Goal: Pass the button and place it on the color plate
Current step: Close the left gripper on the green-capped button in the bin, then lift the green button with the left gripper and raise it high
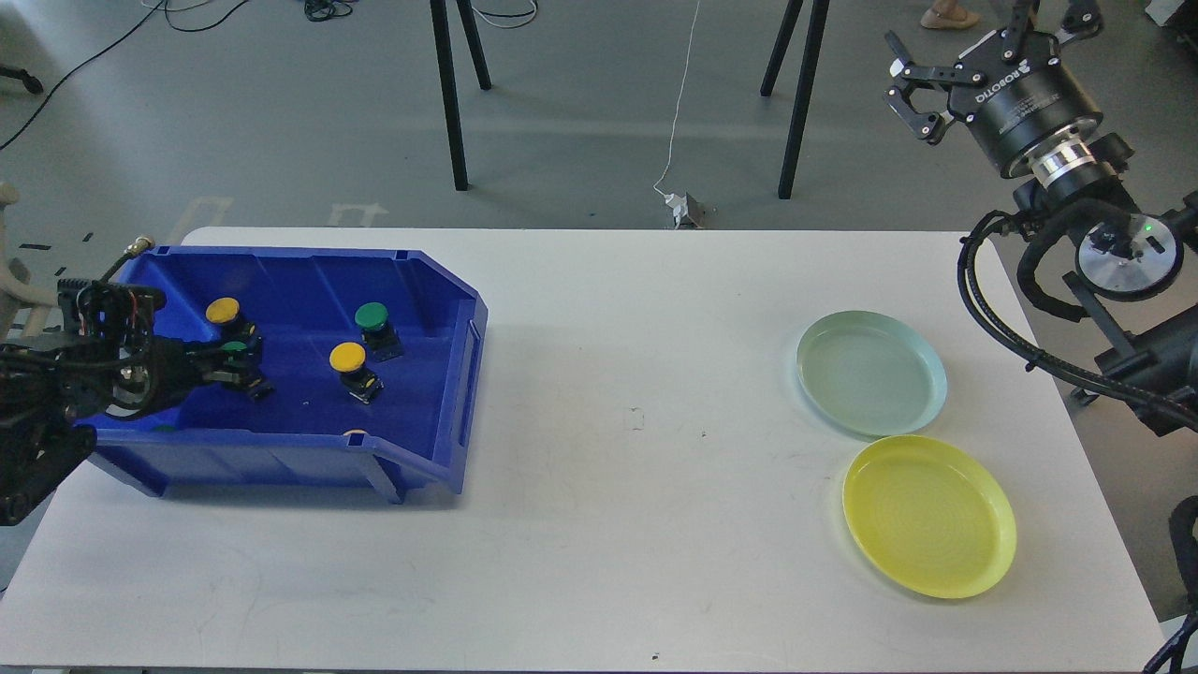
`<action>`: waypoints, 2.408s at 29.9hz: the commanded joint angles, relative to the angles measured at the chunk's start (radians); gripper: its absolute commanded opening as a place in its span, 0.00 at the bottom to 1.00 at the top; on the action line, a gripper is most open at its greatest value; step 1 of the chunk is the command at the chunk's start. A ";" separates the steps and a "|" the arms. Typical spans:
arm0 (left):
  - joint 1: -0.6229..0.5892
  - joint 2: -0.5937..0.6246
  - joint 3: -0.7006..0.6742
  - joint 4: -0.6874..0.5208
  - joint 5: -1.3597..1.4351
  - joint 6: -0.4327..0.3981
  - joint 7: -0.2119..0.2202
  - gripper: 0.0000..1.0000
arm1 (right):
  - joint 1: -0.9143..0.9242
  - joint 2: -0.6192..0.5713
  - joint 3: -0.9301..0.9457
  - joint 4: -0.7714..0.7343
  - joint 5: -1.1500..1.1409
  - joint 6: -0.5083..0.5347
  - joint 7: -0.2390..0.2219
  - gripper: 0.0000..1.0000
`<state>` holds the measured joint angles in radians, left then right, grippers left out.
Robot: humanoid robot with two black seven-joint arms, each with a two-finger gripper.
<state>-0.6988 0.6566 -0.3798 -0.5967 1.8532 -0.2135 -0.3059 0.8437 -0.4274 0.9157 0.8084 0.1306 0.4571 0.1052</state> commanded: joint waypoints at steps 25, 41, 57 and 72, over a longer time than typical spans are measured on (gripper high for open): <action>-0.207 0.593 -0.068 -0.790 -0.130 -0.161 -0.024 0.29 | -0.015 -0.062 0.002 0.009 0.001 0.009 -0.001 1.00; -0.464 -0.003 -0.107 -0.637 -0.529 -0.140 0.061 0.28 | -0.303 -0.168 0.035 0.409 -0.015 -0.046 0.002 0.97; -0.349 -0.292 -0.136 -0.555 -0.609 0.029 0.054 0.24 | -0.304 -0.071 0.019 0.583 -0.203 -0.186 0.030 0.95; -0.363 -0.318 -0.133 -0.557 -0.611 0.023 0.064 0.24 | -0.241 0.038 -0.067 0.558 -0.243 -0.202 0.030 0.92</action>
<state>-1.0608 0.3480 -0.5112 -1.1526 1.2426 -0.1900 -0.2415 0.6025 -0.3902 0.8501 1.3660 -0.1084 0.2570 0.1353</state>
